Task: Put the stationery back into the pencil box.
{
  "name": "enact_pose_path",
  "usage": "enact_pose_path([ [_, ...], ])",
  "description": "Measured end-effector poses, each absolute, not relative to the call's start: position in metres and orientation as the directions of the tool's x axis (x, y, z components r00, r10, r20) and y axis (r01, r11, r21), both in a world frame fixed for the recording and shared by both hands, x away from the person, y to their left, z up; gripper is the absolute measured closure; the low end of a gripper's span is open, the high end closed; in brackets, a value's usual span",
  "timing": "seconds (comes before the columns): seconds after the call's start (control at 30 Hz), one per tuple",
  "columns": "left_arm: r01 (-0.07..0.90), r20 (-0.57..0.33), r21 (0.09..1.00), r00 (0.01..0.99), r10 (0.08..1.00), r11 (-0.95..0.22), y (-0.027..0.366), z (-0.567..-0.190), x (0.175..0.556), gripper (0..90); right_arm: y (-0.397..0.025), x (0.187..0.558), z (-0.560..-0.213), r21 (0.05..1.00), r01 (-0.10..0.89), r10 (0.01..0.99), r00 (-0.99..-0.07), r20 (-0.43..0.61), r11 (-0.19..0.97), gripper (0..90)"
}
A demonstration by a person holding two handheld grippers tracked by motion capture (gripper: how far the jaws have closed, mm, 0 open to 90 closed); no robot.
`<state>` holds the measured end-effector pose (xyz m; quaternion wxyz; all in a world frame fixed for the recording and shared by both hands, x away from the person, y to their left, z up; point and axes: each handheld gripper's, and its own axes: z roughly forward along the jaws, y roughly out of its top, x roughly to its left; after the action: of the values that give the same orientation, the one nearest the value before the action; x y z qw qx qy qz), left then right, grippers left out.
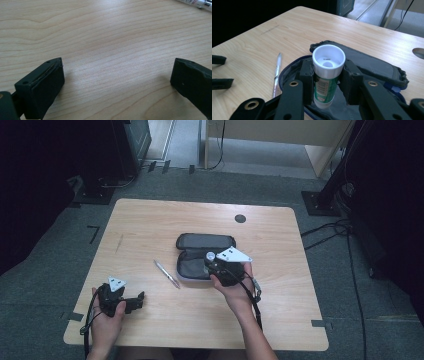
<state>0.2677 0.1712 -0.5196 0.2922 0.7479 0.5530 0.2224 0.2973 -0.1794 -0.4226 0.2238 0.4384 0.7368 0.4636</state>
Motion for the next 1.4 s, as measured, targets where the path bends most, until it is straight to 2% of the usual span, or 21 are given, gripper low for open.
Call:
enact_pose_path([
  [0.53,0.695,0.011,0.682,0.299,0.954,-0.226,0.171,-0.520,0.268,0.0,-0.151,0.319,-0.463,0.865,0.484,0.864,-0.485,0.138,0.134,66.4],
  [0.7,0.695,0.012,0.682,0.301,0.953,-0.228,0.171,-0.520,0.268,0.0,-0.157,0.321,-0.472,0.853,0.510,0.867,-0.469,0.169,0.110,65.5],
  [0.8,0.694,0.012,0.682,0.302,0.953,-0.228,0.171,-0.520,0.268,0.0,-0.164,0.321,-0.473,0.848,0.519,0.870,-0.461,0.173,0.106,59.9],
  [0.97,0.695,0.012,0.682,0.302,0.953,-0.229,0.171,-0.519,0.268,0.0,-0.172,0.320,-0.471,0.850,0.516,0.868,-0.465,0.176,0.104,58.1],
  [1.4,0.695,0.012,0.682,0.302,0.953,-0.229,0.171,-0.519,0.268,0.0,-0.175,0.330,-0.481,0.813,0.569,0.894,-0.420,0.154,0.127,62.2],
])
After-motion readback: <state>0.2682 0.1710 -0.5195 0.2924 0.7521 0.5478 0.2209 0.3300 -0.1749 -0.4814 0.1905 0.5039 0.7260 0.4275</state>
